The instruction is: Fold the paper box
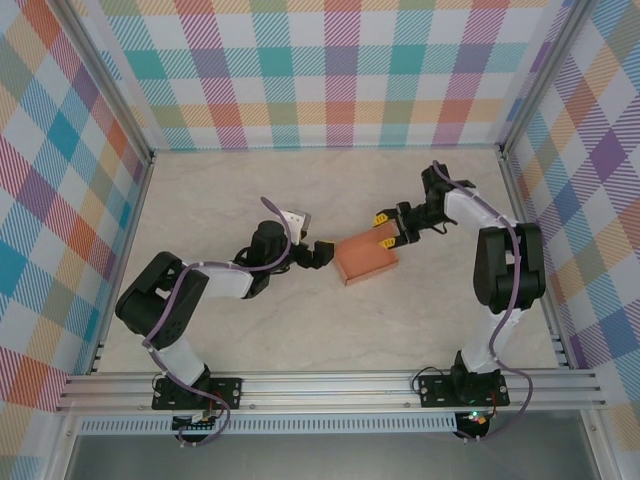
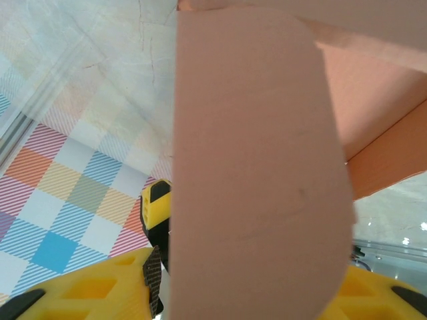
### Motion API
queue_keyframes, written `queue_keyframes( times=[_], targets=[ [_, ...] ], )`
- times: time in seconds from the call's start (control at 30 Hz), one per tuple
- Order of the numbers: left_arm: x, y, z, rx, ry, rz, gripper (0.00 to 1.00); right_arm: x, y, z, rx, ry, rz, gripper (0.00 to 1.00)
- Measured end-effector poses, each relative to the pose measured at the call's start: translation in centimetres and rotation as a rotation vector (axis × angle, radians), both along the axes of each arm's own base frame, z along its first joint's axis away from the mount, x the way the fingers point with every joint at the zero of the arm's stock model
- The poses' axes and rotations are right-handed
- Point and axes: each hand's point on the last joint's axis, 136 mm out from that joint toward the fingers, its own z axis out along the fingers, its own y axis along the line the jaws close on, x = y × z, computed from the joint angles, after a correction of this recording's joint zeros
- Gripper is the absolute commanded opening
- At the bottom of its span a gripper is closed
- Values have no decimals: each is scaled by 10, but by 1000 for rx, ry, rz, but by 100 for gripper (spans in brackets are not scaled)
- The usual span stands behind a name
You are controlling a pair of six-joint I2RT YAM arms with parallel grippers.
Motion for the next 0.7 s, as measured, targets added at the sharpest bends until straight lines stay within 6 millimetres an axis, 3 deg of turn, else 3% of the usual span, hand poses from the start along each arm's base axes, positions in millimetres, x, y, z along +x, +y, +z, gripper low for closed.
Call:
queue_keyframes(
  times=[0.17,0.37,0.5,0.7],
  targets=[
    [-1,-5,-2,-21,17,-17,100,-1,0,-1,-3,23,1,49],
    [1,-5,-12,-22,49,-11,100,6,-3,4,-21,-2,40,66],
    [6,7,-10,-22,68,29,100,12,-10,17,-29,-73,81,73],
    [5,29,10,22,75,65,100,7,-36,15,-60,-155,154,75]
  ],
)
